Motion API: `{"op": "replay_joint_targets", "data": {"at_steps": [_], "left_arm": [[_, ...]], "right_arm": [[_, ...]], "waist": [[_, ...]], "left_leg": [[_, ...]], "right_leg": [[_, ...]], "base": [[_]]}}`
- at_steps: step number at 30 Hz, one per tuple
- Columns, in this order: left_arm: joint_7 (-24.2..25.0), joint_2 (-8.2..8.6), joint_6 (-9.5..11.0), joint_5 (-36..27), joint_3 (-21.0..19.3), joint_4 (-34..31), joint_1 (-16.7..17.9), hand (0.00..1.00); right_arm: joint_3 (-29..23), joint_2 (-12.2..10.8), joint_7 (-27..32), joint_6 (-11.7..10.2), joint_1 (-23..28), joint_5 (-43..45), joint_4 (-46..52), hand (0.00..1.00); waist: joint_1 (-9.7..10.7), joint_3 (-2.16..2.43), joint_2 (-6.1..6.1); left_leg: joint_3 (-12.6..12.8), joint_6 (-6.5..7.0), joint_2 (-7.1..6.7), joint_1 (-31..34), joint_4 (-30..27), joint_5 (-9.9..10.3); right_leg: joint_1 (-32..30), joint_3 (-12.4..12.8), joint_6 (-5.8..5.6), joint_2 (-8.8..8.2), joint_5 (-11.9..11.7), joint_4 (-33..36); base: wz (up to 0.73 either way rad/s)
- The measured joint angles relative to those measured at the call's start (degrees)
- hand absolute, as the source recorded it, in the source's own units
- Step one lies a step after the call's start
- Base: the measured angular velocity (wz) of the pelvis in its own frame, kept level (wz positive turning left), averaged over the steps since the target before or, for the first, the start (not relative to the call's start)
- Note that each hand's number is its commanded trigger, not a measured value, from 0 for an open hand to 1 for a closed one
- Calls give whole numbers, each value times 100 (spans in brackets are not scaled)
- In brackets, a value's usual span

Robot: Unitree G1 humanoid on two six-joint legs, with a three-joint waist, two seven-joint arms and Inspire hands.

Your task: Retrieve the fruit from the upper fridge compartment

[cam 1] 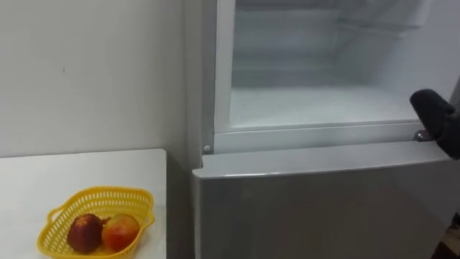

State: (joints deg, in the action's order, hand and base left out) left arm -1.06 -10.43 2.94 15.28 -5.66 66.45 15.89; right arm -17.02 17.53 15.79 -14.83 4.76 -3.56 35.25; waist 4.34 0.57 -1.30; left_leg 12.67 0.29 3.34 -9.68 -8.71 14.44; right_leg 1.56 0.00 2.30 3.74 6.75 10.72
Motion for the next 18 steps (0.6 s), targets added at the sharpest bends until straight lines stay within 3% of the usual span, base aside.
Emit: {"op": "replay_joint_targets", "data": {"at_steps": [3,11,18], "left_arm": [[-14,8,-12,-1,8,15,-43,0],[-124,42,-58,-1,25,3,-124,0],[-104,37,-169,5,22,-8,-203,0]], "right_arm": [[25,-2,13,157,314,-58,-287,0],[290,-63,46,386,341,-46,-776,0],[510,-65,-99,505,458,-34,-789,0]], "waist": [[-94,-18,37],[-171,-42,76],[-171,-36,47]], "left_leg": [[123,-16,4,26,15,9],[217,-37,20,64,28,21],[269,-37,14,96,19,20]], "right_leg": [[-86,83,14,42,-9,16],[-237,289,46,132,-30,9],[-286,368,46,139,-32,-11]], "base": [[-21],[-14],[-8]]}}
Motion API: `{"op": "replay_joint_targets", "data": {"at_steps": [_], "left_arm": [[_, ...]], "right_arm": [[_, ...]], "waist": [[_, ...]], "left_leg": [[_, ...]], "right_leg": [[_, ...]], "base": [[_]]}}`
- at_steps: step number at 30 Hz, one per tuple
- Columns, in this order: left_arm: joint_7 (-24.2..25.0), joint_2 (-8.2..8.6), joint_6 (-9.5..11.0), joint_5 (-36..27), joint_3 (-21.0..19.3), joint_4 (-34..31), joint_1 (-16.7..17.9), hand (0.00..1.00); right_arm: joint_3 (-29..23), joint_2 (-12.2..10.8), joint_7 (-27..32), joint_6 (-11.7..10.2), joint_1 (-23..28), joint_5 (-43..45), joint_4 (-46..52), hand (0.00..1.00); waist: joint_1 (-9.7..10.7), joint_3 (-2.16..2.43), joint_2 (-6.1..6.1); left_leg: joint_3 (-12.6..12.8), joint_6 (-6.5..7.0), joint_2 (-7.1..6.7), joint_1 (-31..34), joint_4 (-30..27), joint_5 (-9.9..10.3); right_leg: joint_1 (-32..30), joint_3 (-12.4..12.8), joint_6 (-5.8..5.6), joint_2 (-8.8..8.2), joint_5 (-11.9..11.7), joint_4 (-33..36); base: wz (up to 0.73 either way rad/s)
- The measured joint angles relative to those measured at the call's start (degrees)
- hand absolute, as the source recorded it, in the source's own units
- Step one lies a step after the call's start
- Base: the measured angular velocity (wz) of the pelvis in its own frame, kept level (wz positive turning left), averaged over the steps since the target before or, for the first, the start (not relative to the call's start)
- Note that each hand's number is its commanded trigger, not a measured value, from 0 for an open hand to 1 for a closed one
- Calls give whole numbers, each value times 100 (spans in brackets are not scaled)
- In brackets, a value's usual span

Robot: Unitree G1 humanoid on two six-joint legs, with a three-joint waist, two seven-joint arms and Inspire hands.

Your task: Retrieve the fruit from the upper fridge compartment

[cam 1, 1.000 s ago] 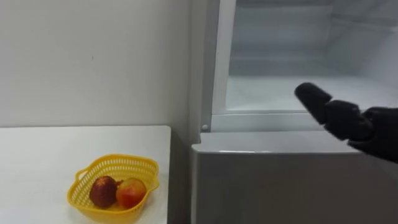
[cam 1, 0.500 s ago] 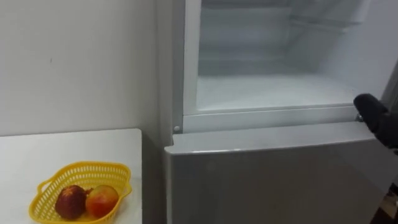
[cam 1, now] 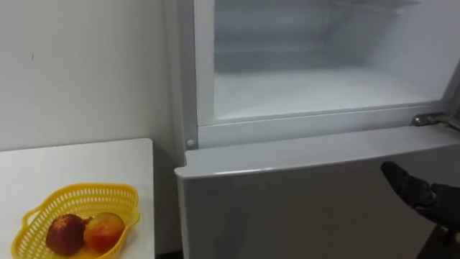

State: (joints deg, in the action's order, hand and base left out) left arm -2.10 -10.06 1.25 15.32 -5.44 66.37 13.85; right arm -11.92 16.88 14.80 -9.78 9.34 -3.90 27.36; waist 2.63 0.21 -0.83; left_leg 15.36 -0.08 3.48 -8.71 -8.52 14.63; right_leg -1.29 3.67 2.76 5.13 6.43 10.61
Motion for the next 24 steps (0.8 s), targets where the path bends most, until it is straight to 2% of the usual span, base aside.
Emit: {"op": "replay_joint_targets", "data": {"at_steps": [3,10,12,18,24], "left_arm": [[5,-8,-16,-1,-1,1,-26,0],[12,-10,-48,-12,5,6,-61,0],[41,-11,-95,-21,13,7,-71,0],[43,-14,-121,-214,-2,3,-53,0],[60,-17,-149,-209,-3,1,-54,0]], "right_arm": [[2,0,-130,117,104,1,-6,0],[4,-6,-331,190,145,-67,-247,0],[5,-75,-418,199,146,-123,-493,0],[-11,-127,-636,450,390,-1036,-711,0],[-64,-128,-748,566,325,-1149,-1105,0]], "waist": [[6,11,-26],[22,7,-78],[23,14,-98],[70,1,-58],[145,-1,-65]], "left_leg": [[24,0,1,-1,0,0],[131,0,7,-35,1,0],[159,0,6,-59,1,0],[187,-7,6,-52,26,5],[175,-14,15,3,36,12]], "right_leg": [[-9,12,0,3,0,1],[-61,102,-1,23,-1,-1],[-63,149,-1,36,-2,3],[-76,177,-14,45,-28,4],[-75,175,-10,50,-58,10]], "base": [[-6],[-7],[-10],[-3],[0]]}}
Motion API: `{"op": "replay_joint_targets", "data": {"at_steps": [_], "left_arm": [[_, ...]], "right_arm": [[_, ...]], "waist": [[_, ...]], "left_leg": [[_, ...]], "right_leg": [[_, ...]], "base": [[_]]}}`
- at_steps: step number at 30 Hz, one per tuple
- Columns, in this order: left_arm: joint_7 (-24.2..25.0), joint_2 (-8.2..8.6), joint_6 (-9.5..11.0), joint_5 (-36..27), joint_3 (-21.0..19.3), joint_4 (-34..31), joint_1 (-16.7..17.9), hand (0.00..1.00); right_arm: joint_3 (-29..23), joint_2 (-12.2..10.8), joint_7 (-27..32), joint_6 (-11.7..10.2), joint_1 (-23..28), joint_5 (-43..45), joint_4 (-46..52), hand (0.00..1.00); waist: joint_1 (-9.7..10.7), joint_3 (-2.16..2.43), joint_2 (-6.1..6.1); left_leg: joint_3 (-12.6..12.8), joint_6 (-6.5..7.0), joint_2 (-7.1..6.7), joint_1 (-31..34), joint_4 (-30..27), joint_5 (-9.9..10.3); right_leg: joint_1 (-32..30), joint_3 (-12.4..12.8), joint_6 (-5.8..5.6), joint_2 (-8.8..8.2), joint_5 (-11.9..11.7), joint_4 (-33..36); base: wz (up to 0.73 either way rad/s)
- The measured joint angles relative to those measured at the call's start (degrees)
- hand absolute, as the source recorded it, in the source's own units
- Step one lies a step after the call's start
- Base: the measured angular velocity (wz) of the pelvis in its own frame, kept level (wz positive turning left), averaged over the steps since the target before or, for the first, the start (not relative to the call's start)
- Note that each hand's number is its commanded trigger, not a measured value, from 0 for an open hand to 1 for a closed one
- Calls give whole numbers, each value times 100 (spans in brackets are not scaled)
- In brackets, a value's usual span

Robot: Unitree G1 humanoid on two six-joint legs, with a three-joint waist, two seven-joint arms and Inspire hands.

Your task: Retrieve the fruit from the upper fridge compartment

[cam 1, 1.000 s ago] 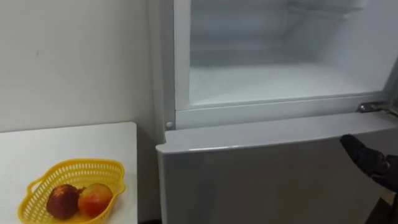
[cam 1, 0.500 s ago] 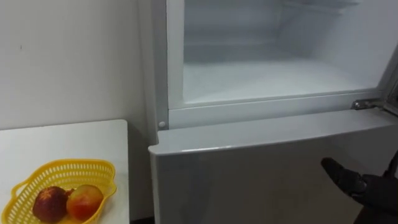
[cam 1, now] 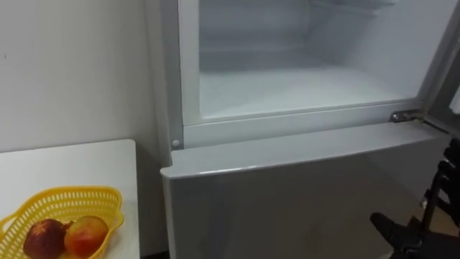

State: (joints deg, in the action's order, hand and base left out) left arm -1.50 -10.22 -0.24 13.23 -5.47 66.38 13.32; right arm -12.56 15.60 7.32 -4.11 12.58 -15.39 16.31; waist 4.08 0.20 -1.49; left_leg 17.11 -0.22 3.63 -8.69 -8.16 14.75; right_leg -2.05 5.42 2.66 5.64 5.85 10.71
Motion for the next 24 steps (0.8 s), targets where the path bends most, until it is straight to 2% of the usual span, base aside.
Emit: {"op": "replay_joint_targets", "data": {"at_steps": [5,10,12,16,19,24], "left_arm": [[-17,-1,-111,-5,-10,-19,-5,0],[-32,-39,-143,-29,13,-30,-63,0],[-33,-39,-155,-65,16,-73,-70,0],[-72,-41,-158,-54,8,-173,-64,0],[-124,-41,-109,-62,-2,-270,-43,0],[-207,-58,-75,-188,-2,-371,5,0]], "right_arm": [[-11,0,5,55,-2,-53,-367,0],[-11,-1,-66,200,2,-370,-719,0],[-8,-1,-98,297,29,-761,-745,0],[-9,-1,-75,296,45,-1194,-745,0],[-9,-3,-76,294,46,-1477,-747,0],[-25,-4,-217,245,35,-2793,-1153,0]], "waist": [[25,0,-7],[56,-4,-19],[56,-12,-17],[64,-15,-10],[46,-21,4],[44,-45,52]], "left_leg": [[3,0,-3,-10,-11,0],[5,0,0,-3,-17,-1],[22,0,0,4,-17,-1],[32,0,1,-16,-17,-1],[141,0,5,-68,-16,-1],[138,-1,6,-184,-15,0]], "right_leg": [[-37,12,-1,-8,0,-13],[-54,19,0,-20,1,-3],[-99,74,1,-10,2,2],[-95,139,1,2,1,7],[-77,220,3,50,-10,7],[3,305,8,70,-35,18]], "base": [[0],[0],[-11],[-8],[-16],[-11]]}}
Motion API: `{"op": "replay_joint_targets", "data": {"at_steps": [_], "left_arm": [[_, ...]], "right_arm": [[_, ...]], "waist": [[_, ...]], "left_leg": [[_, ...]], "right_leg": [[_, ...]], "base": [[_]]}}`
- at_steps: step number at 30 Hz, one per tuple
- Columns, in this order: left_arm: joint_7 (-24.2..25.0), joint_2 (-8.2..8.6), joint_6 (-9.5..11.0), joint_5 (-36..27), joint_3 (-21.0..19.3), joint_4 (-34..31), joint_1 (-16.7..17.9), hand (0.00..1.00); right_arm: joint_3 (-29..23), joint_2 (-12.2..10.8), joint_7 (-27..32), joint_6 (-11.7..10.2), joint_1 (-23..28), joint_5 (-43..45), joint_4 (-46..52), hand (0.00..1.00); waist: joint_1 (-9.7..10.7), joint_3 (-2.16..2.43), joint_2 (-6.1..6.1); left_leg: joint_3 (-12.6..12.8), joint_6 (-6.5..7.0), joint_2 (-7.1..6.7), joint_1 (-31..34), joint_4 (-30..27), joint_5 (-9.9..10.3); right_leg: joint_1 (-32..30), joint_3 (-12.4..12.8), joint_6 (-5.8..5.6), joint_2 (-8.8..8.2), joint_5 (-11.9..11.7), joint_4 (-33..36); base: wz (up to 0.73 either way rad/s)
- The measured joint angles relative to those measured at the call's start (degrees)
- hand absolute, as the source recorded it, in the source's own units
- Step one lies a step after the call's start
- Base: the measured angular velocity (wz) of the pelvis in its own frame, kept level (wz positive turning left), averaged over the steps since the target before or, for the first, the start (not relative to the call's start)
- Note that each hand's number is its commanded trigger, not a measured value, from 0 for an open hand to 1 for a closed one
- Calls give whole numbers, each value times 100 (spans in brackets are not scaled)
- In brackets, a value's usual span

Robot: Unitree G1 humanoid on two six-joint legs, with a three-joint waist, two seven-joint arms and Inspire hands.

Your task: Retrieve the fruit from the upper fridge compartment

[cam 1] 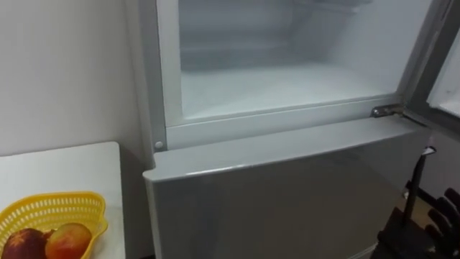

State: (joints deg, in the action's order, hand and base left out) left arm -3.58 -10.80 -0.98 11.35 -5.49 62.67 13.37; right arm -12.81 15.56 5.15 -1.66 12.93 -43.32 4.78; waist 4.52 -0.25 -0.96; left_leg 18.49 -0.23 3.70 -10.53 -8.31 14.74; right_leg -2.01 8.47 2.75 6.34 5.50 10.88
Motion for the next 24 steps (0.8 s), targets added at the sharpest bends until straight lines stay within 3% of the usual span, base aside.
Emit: {"op": "replay_joint_targets", "data": {"at_steps": [7,15,17,24], "left_arm": [[82,-25,-30,-50,-122,-179,102,0],[177,-26,-17,-36,-459,-224,225,0],[177,-14,-18,12,-571,-201,241,0],[190,-8,-34,74,-842,-206,384,0]], "right_arm": [[-456,-1,24,123,-47,-948,-497,0],[-1136,5,130,34,-452,-1689,-713,0],[-1294,6,130,25,-609,-1829,-943,0],[-1577,6,105,20,-789,-2587,-1153,0]], "waist": [[27,-8,12],[42,-11,-101],[40,-24,-74],[44,1,38]], "left_leg": [[-6,-3,-3,-6,8,2],[-112,-8,-4,39,8,12],[-142,-7,7,23,7,40],[-143,-20,43,-52,-33,68]], "right_leg": [[-11,-27,-2,-10,2,3],[-50,-107,4,3,6,88],[5,-123,4,9,6,88],[89,-110,20,10,10,99]], "base": [[-1],[5],[5],[0]]}}
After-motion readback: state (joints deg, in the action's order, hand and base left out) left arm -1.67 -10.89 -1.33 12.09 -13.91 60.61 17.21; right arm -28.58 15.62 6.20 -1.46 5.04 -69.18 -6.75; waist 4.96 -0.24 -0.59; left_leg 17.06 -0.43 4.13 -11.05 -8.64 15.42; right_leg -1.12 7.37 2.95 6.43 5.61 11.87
